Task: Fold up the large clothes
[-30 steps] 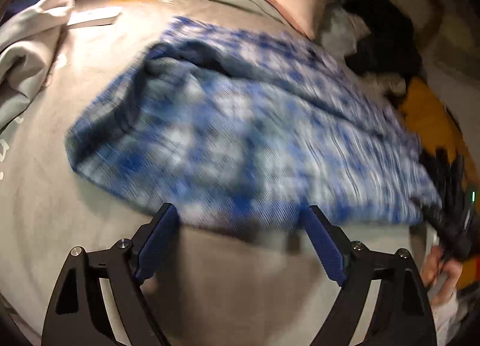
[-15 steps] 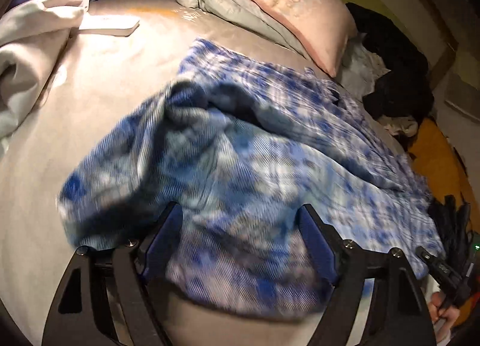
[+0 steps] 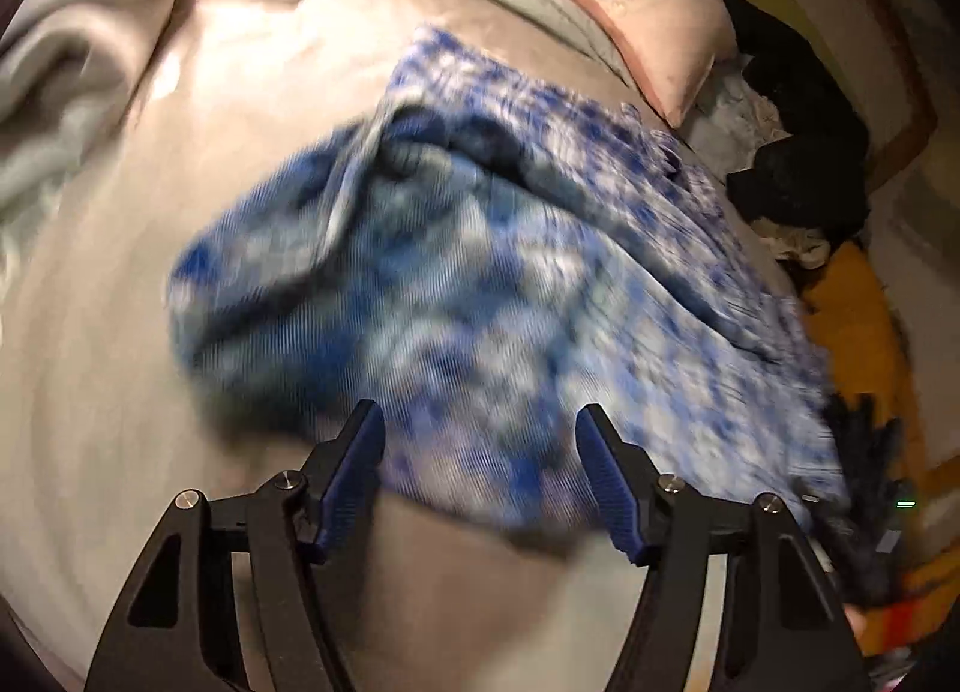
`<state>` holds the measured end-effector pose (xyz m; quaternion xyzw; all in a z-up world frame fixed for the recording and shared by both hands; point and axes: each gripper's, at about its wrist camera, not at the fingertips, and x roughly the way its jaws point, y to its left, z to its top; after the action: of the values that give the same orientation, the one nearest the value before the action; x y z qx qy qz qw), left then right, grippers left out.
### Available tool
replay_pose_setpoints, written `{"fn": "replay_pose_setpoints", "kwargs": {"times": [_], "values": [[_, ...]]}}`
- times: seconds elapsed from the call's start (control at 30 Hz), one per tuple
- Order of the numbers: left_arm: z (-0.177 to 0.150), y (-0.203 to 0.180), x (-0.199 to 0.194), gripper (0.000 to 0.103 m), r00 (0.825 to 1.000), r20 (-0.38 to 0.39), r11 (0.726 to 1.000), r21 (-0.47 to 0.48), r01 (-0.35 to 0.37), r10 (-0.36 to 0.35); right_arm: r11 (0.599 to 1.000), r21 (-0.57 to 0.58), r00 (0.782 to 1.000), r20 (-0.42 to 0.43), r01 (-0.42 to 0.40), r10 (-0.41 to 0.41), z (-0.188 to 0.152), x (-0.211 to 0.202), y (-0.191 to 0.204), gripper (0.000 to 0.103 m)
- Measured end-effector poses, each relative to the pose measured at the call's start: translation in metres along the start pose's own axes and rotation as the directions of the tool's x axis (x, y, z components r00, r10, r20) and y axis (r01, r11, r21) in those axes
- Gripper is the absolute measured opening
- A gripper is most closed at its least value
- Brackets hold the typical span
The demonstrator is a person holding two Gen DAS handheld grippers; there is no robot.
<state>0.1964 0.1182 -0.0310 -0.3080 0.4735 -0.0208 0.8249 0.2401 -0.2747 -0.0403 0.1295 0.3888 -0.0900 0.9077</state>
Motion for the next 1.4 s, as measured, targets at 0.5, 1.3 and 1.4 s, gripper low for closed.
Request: {"fn": "replay_pose_setpoints", "kwargs": {"times": [0.5, 1.3, 1.4], "values": [[-0.005, 0.024, 0.007, 0.060, 0.989, 0.005, 0.971, -0.187, 0.147, -0.149, 1.000, 0.003, 1.000, 0.018, 0.020, -0.020, -0.004, -0.001, 0.006, 0.019], [-0.023, -0.002, 0.064, 0.012, 0.911, -0.113, 0.896, -0.262, 0.358, -0.397, 1.000, -0.005, 1.000, -0.009, -0.014, 0.014, -0.003, 0.000, 0.012, 0.022], [-0.026, -0.011, 0.054, 0.014, 0.939, -0.063, 0.928, -0.186, 0.323, -0.339, 1.000, -0.016, 1.000, -0.007, -0.003, 0.003, -0.003, 0.002, 0.013, 0.022]]}}
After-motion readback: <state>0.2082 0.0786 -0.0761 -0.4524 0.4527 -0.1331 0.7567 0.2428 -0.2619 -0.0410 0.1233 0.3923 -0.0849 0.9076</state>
